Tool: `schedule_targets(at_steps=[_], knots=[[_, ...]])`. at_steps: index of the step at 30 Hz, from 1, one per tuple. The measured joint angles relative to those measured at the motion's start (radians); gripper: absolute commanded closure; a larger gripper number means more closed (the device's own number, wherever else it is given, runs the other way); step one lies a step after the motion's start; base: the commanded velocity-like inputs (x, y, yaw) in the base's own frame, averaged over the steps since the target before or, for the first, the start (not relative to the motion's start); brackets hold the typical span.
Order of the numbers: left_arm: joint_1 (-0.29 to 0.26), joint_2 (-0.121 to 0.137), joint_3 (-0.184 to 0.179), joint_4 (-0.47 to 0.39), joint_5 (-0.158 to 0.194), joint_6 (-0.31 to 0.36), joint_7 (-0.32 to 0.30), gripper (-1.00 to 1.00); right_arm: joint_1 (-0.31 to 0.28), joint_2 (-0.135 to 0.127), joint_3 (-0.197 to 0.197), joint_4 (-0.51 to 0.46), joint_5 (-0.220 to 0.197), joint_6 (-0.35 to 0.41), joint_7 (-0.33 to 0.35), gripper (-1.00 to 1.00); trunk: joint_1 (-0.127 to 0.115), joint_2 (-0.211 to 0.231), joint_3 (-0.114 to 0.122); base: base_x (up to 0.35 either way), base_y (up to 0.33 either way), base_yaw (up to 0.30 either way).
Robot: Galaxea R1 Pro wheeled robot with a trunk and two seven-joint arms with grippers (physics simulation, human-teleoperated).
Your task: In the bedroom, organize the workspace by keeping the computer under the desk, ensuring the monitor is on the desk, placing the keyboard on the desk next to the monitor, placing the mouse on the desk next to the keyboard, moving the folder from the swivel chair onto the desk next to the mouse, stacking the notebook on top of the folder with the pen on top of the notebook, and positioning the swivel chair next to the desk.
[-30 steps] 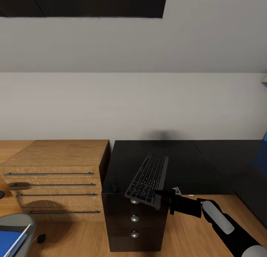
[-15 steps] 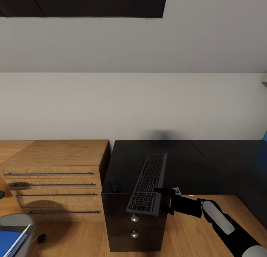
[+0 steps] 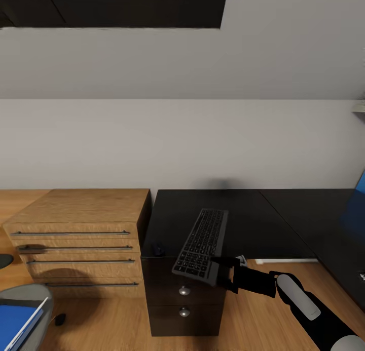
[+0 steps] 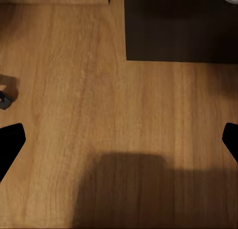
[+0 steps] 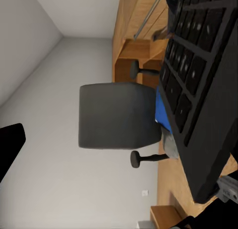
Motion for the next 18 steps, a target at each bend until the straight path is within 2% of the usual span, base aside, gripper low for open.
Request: schedule_targets(at_steps=[15,18], knots=[[0.0,0.0,0.0,0.0,0.0,0.0,0.0,-1.0,0.0,0.0,0.0,0.0,0.001,-0.004,0.0,-1.0,0.0,0.0,0.0,-0.021,0.0,0.0],[0.0,0.0,0.0,0.0,0.0,0.0,0.0,-1.0,0.0,-0.001,0.0,0.0,0.0,-0.004,0.0,-1.0,0.0,0.0,0.0,-0.179,-0.024,0.0]])
